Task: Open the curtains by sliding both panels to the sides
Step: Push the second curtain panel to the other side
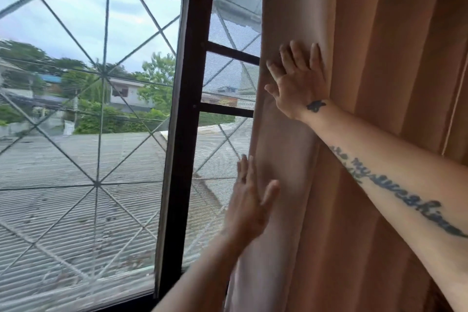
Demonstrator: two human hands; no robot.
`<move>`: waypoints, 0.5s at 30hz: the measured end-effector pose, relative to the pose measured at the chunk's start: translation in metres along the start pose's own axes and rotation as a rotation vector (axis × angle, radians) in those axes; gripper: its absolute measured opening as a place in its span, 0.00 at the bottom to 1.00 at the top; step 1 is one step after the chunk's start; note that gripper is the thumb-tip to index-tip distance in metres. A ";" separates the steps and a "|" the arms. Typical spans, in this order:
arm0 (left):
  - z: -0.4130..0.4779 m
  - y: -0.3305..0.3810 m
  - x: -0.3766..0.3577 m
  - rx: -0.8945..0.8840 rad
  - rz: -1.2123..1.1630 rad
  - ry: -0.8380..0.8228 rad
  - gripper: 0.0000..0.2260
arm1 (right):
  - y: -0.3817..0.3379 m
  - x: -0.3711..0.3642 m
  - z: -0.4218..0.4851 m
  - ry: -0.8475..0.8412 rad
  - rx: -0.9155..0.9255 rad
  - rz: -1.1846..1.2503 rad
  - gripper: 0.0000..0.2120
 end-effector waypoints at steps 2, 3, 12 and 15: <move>-0.006 0.011 -0.026 -0.014 -0.035 0.013 0.36 | 0.006 0.000 0.005 0.002 0.019 -0.023 0.25; -0.008 0.015 -0.037 -0.016 -0.044 0.024 0.38 | 0.009 0.000 0.007 0.000 0.029 -0.034 0.25; 0.006 0.014 -0.083 -0.015 0.127 0.071 0.35 | 0.025 -0.020 0.005 0.007 0.008 -0.025 0.26; 0.012 0.012 -0.094 -0.045 0.133 0.056 0.28 | 0.028 -0.029 0.003 0.022 -0.012 0.002 0.28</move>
Point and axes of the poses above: each hand's wrist, its own z-axis towards the middle knuckle, its own x-axis out of the back of the hand, y = z × x, the point moved 5 cm from there along z, towards the middle knuckle, and after that the axes turned 8 degrees about y, right-handed, at the moved point
